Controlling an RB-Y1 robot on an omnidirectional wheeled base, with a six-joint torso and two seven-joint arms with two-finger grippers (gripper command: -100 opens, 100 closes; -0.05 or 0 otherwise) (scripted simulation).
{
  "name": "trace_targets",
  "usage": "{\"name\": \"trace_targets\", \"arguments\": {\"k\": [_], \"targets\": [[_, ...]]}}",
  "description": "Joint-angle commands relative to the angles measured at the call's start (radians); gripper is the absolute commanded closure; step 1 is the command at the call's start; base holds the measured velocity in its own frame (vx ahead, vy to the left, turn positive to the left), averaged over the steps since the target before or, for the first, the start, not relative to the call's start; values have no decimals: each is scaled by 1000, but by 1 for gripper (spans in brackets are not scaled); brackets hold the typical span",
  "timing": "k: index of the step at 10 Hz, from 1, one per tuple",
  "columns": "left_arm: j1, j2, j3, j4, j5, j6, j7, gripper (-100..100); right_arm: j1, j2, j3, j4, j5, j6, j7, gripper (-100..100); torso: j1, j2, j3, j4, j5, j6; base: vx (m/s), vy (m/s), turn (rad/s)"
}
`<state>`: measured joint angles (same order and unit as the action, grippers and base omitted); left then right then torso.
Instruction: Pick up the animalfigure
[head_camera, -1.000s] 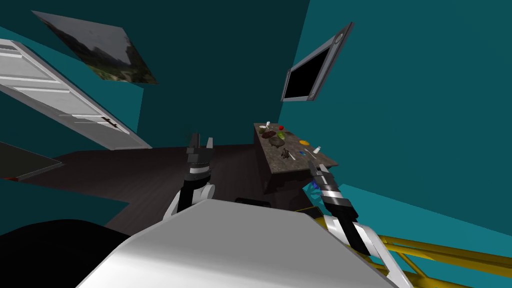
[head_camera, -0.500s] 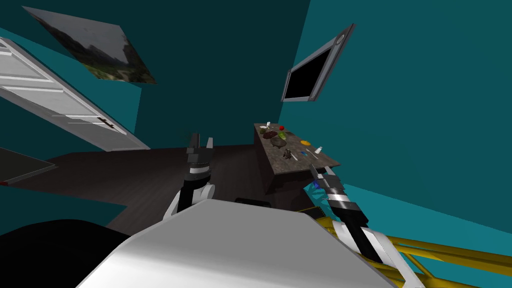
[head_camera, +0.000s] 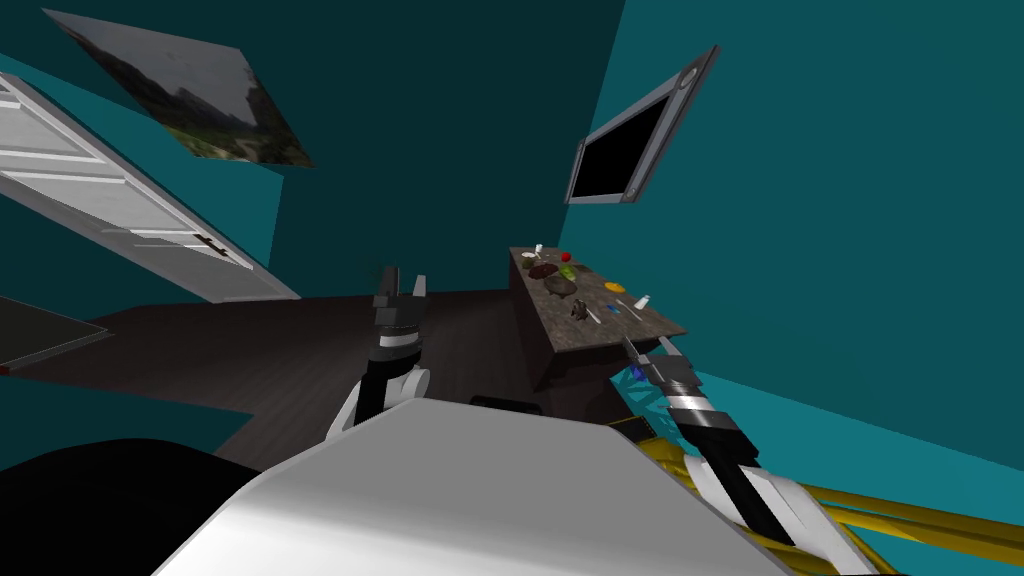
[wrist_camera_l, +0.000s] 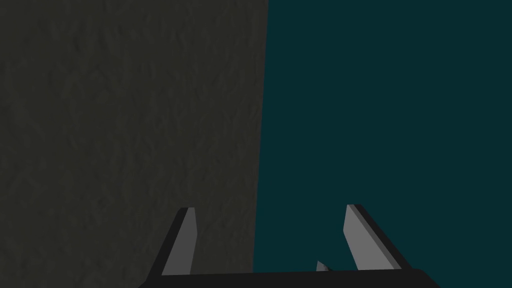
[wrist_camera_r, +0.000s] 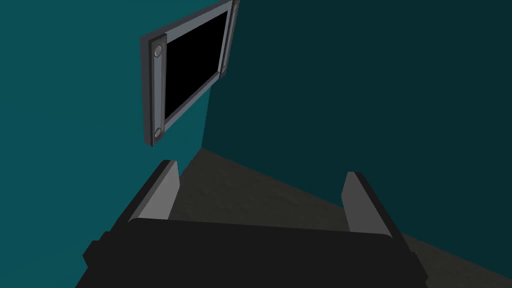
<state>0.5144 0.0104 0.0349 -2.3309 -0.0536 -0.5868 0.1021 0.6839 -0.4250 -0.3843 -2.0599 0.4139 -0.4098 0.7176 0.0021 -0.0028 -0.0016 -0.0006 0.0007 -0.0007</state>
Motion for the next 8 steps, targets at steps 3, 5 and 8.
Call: {"name": "trace_targets", "arguments": {"k": [3,5,8], "targets": [[0,0,0,0,0,0,0,0,41,-58,-37,37,59,-16,102,-100,1,-1,0,0,0,0,33,45,27],[0,0,0,0,0,0,0,0,63,-87,-53,58,89,-27,157,-100,1,-2,-1,0,0,0,59,47,34],[0,0,0,0,0,0,0,0,85,-117,-68,79,119,-39,244,-100,1,-3,-2,-1,0,0,59,41,45]]}}
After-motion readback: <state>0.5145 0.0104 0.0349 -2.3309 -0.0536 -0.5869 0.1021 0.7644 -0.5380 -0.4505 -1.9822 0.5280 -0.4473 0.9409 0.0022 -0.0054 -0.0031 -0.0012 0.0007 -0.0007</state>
